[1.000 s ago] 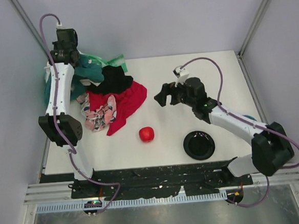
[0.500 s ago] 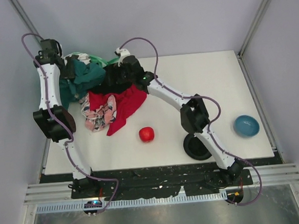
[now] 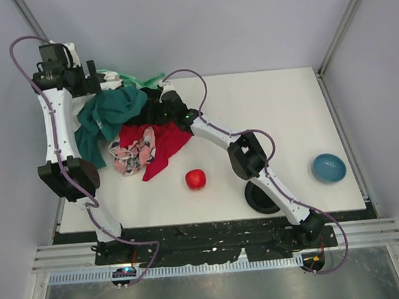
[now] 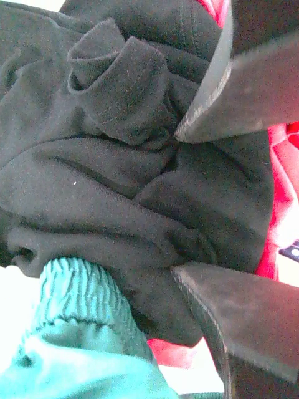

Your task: Pick out a specific cloth from the pile

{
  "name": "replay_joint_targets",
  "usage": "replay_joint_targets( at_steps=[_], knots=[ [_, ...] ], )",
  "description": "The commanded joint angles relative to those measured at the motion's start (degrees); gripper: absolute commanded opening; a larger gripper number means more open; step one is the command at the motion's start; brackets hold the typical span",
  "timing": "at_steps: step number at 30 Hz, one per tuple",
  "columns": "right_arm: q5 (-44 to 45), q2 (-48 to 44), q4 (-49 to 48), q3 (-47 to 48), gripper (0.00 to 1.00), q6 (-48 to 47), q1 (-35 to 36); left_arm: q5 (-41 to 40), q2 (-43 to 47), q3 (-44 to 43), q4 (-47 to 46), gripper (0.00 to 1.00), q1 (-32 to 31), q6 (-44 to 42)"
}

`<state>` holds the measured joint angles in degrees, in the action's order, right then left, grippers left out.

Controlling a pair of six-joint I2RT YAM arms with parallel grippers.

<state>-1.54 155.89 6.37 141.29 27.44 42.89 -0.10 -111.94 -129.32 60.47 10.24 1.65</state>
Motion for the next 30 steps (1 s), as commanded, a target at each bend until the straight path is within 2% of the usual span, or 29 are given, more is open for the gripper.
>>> replay_joint_targets(
  at_steps=[1,2,3,4,5,6,8,13,16,21,25,30],
  knots=[
    [1.37,1.16,-3.82,4.34,0.75,2.96,-0.09,7.65,7.34,1.52,-3.16,1.0,-0.31,2.39],
    [1.37,1.34,-4.43,4.34,0.67,2.97,-0.09,8.35,8.22,2.31,-3.86,1.0,-0.31,2.74],
    [1.28,1.34,-4.79,4.25,0.64,2.88,-0.09,9.14,9.45,3.27,-4.65,0.99,-0.4,3.09],
    [0.58,1.25,-5.49,4.25,0.49,2.88,-0.09,10.37,10.5,4.5,-5.61,0.99,-0.31,3.36],
    [-0.3,1.17,-5.58,4.43,0.38,2.88,-0.27,11.34,11.3,5.73,-6.41,0.99,-0.31,3.88],
    [-0.57,0.56,-5.32,4.52,0.19,2.71,-0.27,12.13,12.26,6.79,-7.2,0.99,-0.31,4.41],
    [-0.57,-1.63,-4.18,3.99,0.05,1.31,-0.53,14.24,13.41,8.81,-8.69,0.99,-0.31,5.46],
    [1.36,-11.38,-1.37,-1.28,0.06,-6.86,-2.11,20.48,13.59,11.36,-10.54,0.99,-1.01,8.63],
    [6.18,-19.21,0.48,-3.65,0.05,-13.27,-2.99,23.38,13.15,13.21,-11.16,1.0,-2.15,10.38],
    [11.64,-29.22,1.1,-5.59,0.05,-22.15,-4.57,24.54,14.46,20.05,-13.0,0.99,-6.27,11.97],
    [12.18,-35.2,3.12,-5.06,0.06,-23.14,-7.03,23.83,18.76,29.79,-17.56,0.99,-8.65,13.64],
    [6.91,-43.11,3.38,-4.54,0.05,-19.71,-12.64,23.22,23.78,39.74,-21.53,1.0,-9.71,14.61]
  ],
)
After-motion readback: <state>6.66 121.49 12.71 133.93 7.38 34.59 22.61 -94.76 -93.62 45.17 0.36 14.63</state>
